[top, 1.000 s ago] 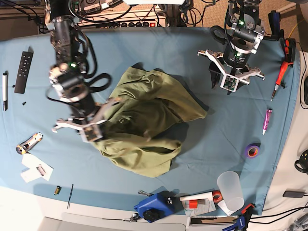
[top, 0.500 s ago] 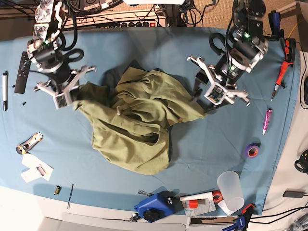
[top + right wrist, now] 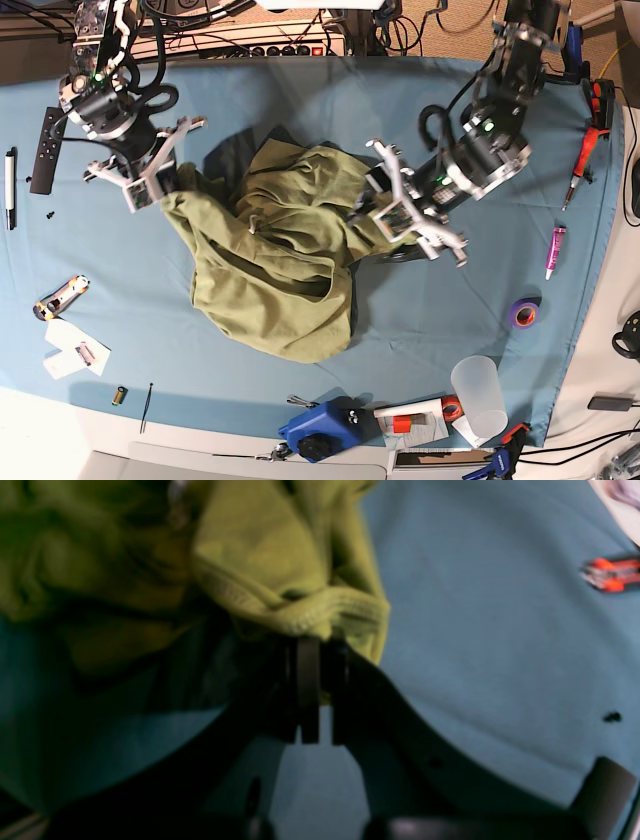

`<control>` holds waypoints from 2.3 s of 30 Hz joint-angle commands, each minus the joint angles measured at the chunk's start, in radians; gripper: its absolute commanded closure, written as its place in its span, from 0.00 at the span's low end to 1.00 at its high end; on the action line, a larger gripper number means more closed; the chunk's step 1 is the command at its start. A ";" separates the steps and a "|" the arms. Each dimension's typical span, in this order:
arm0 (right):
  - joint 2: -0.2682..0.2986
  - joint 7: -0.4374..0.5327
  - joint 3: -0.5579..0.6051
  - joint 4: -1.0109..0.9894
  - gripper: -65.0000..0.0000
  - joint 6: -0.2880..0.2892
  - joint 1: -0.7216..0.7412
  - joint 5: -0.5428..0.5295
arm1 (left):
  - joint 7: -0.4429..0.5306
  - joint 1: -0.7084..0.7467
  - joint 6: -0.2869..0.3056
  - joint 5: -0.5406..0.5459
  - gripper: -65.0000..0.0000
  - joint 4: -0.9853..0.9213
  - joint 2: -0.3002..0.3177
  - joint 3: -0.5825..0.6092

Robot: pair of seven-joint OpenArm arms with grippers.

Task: Layout the t-shirt on the table in an organized manner, then fold the t-shirt properly
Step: 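Reach the left gripper into the t-shirt and pinch a fold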

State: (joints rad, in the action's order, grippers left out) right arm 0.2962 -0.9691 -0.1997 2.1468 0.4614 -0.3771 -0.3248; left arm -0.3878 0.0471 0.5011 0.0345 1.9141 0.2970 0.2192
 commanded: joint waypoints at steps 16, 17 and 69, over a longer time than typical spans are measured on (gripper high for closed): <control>0.011 0.020 -0.005 0.018 1.00 0.066 -0.005 -0.086 | 0.015 -0.328 -0.059 -0.042 0.41 -0.330 -0.004 0.234; 0.011 0.020 -0.005 0.018 1.00 0.066 -0.005 -0.086 | 0.015 -0.339 -0.060 -0.042 0.42 -0.343 -0.004 0.238; 0.011 0.151 -0.005 0.018 1.00 0.014 0.128 -0.018 | -0.476 -0.552 -0.422 -0.047 1.00 -0.465 -0.128 0.236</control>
State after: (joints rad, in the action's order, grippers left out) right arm 0.2962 -0.8413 -0.2001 2.1471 0.4789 -0.2558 -0.3382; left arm -0.8791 -0.4763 0.0841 -0.0032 1.4315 0.1719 0.4591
